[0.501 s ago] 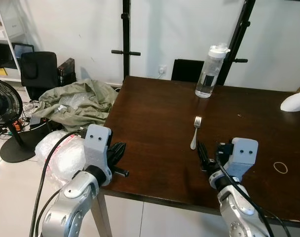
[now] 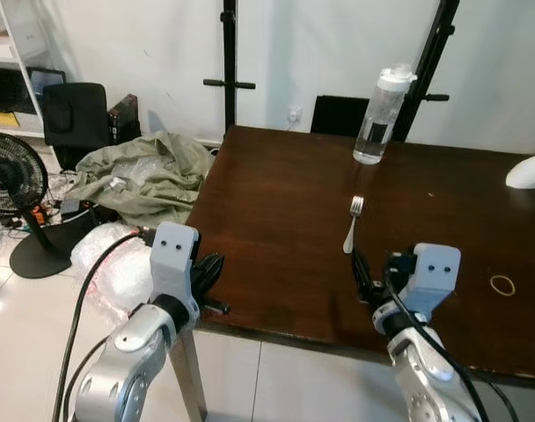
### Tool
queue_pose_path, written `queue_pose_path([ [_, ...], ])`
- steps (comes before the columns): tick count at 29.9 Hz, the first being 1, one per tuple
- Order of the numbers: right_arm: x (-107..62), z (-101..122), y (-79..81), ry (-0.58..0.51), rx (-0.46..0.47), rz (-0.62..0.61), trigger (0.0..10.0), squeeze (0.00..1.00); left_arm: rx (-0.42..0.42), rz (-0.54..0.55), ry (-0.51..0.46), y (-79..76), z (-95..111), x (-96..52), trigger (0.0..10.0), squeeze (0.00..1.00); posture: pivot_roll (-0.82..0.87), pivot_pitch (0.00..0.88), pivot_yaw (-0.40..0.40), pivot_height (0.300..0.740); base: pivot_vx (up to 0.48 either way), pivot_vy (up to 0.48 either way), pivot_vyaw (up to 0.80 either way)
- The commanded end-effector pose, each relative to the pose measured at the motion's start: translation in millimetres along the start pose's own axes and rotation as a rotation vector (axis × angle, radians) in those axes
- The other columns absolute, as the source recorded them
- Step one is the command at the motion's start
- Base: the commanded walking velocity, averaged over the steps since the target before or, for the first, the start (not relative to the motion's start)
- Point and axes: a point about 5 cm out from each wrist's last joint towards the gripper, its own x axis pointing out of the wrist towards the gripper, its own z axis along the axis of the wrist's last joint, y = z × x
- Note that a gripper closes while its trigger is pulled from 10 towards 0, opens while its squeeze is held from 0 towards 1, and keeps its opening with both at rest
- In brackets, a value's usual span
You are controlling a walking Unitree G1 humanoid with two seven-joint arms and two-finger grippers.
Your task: Setting the table
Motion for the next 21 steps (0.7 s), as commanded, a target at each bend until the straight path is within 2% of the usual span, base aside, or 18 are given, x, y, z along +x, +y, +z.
queue_pose_path([
  [1,-2.2,-2.7,-2.2,0.012,-0.003,-0.011,10.0,0.0,-0.007,0.0,0.012,-0.2,-3.5,-0.5,10.0,0.0,0.07,0.043,0.045,0.74,-0.27,0.0,0.0],
  [21,-2.6,-3.8,-1.9,0.017,-0.004,-0.009,10.0,0.0,-0.008,0.0,0.017,0.0,-4.2,0.1,10.0,0.0,0.07,0.044,0.046,0.74,-0.259,0.0,0.0],
])
